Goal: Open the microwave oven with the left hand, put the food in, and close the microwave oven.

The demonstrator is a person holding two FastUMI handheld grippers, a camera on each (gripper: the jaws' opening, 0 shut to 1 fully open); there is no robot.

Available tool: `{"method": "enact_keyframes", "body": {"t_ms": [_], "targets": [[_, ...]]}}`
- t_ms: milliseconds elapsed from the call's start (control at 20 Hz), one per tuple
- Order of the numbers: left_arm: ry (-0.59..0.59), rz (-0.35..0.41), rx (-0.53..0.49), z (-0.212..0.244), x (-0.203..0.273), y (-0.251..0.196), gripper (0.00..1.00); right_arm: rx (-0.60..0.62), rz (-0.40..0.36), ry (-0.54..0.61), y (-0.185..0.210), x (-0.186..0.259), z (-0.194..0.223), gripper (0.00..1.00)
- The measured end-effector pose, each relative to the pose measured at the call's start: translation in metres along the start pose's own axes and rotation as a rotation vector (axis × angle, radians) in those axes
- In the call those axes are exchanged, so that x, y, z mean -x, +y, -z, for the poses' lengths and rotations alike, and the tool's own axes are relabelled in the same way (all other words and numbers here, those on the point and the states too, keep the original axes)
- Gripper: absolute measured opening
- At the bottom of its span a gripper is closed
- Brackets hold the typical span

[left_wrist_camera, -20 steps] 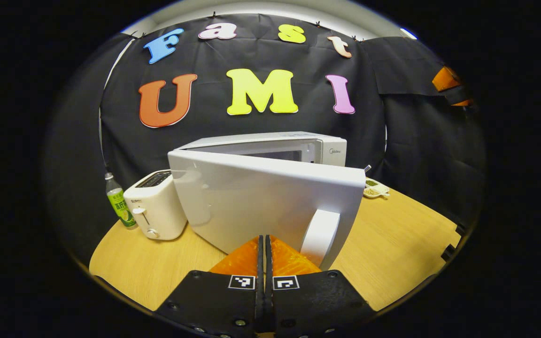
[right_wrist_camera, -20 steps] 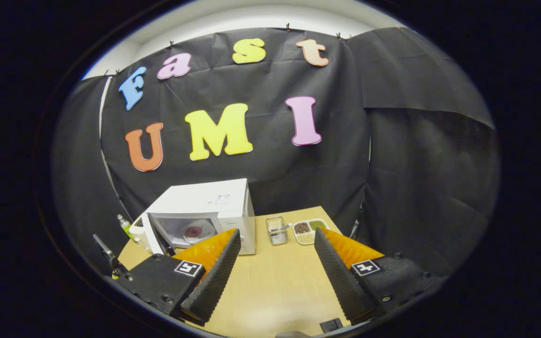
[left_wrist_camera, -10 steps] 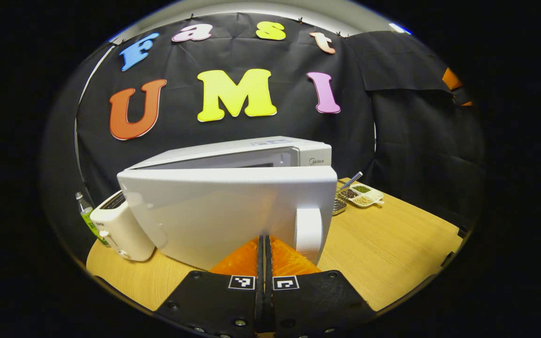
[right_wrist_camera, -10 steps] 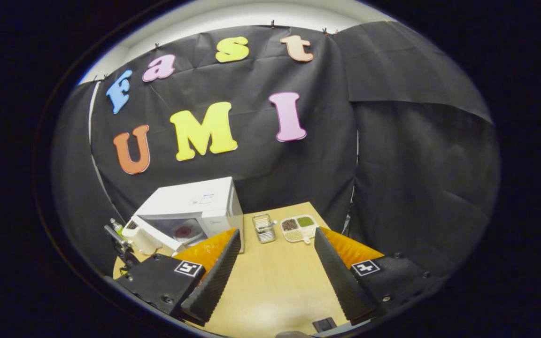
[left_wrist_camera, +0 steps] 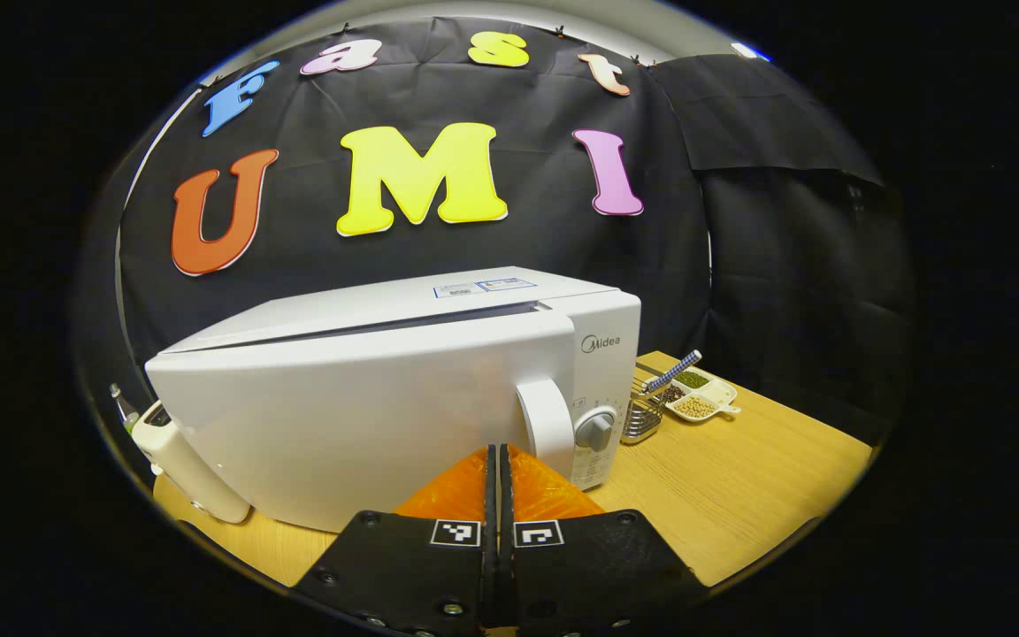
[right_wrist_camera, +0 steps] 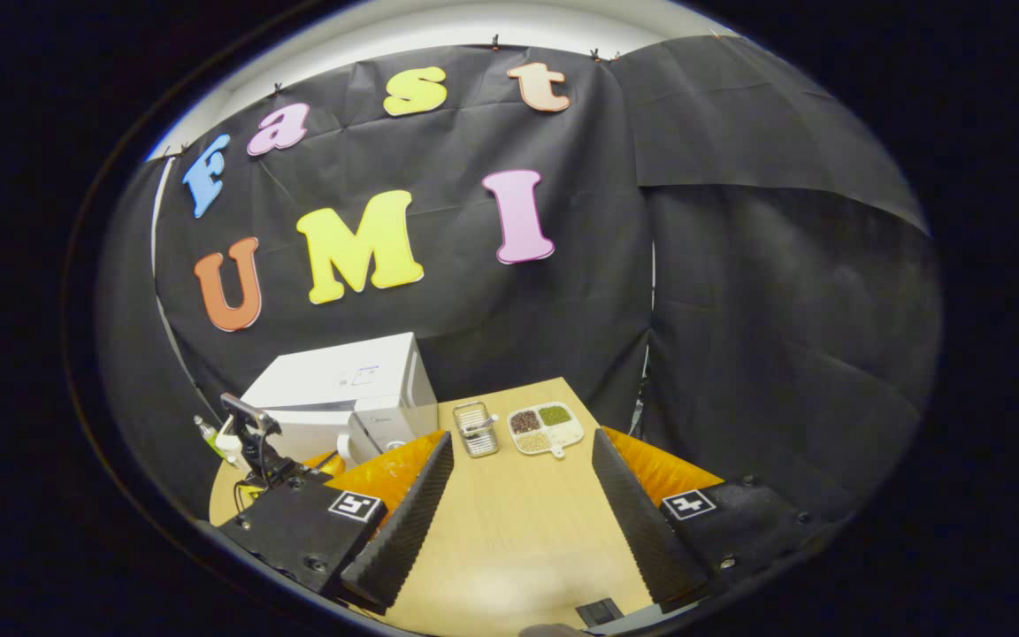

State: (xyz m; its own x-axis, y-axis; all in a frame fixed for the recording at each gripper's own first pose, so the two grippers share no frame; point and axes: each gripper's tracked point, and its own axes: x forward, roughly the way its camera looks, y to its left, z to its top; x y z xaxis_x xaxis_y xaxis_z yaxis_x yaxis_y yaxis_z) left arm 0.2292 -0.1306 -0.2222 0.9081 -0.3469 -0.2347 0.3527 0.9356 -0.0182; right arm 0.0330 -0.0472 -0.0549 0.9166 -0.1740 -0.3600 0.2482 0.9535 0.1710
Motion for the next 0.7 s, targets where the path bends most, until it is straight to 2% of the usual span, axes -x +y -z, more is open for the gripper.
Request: {"method": "enact_keyframes", "body": {"t_ms": [50,100,450,700], "targets": [[0.001,-0.024,0.000,0.000,-0.007,0.004,0.00,-0.001,0.004,0.000,0.000,-0.001,-0.001,0.92],[0.009,-0.041,-0.002,0.001,-0.010,0.009,0.00,-0.002,0.006,0.004,-0.001,-0.002,0.000,1.00],[0.008,-0.056,-0.002,0.000,-0.016,0.007,0.00,-0.037,0.030,0.017,-0.006,-0.001,0.007,1.00],[0.003,-0.050,0.006,0.001,-0.017,0.008,0.00,-0.036,0.012,0.023,0.009,0.010,0.010,1.00]]}}
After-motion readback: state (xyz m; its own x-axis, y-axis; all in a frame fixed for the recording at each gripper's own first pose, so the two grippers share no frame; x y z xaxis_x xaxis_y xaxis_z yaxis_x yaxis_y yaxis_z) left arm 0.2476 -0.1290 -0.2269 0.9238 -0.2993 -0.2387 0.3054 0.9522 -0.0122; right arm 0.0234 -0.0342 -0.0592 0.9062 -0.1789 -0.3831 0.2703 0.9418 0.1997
